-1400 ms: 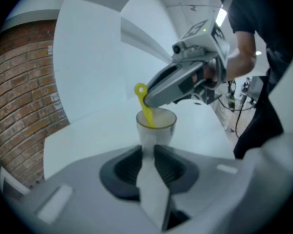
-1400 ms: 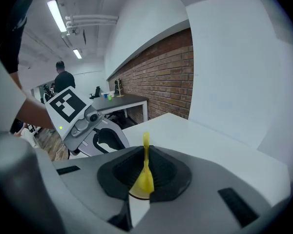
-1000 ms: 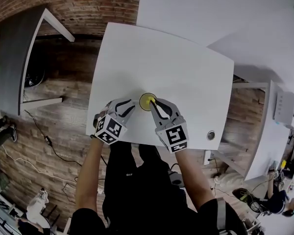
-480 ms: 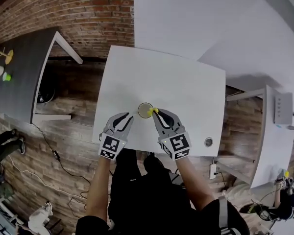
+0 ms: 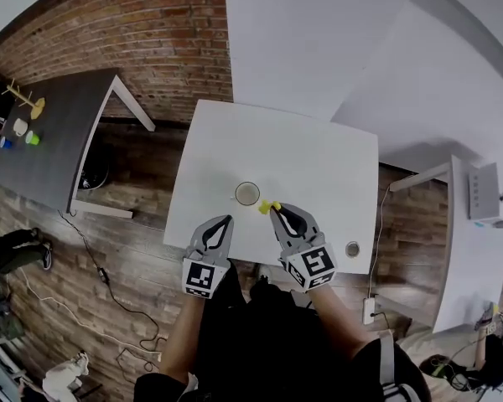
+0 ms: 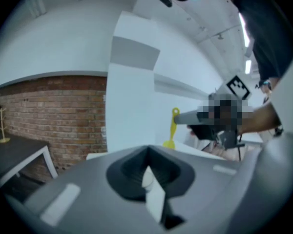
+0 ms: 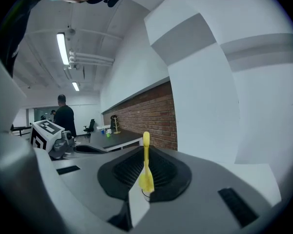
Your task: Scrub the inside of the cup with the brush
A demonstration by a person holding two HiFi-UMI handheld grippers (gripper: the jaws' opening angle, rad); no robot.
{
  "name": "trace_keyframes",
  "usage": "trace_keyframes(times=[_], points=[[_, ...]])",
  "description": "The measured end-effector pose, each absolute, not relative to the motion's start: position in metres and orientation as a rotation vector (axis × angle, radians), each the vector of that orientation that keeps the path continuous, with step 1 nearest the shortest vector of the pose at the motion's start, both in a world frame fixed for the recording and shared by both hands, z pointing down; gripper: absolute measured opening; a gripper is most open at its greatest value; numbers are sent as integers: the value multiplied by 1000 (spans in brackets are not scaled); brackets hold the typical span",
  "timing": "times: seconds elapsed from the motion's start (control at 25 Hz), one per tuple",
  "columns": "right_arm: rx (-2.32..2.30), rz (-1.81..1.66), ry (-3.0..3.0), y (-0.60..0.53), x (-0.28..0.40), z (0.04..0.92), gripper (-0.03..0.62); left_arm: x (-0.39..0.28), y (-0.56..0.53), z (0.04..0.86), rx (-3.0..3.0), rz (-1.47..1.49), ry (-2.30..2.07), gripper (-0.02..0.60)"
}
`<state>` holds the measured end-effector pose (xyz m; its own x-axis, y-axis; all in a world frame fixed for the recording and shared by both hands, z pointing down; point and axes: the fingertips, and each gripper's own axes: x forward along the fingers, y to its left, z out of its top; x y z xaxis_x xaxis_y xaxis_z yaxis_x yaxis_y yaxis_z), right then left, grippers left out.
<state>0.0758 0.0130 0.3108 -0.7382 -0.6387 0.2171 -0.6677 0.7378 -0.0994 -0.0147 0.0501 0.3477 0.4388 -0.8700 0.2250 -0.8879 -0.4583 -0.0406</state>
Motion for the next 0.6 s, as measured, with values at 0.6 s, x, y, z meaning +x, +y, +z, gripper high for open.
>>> trace_keyframes(times=[0.6], points=[[972,307,-2825,91,108,306,29,10,124,328,2442,279,-1766,3]])
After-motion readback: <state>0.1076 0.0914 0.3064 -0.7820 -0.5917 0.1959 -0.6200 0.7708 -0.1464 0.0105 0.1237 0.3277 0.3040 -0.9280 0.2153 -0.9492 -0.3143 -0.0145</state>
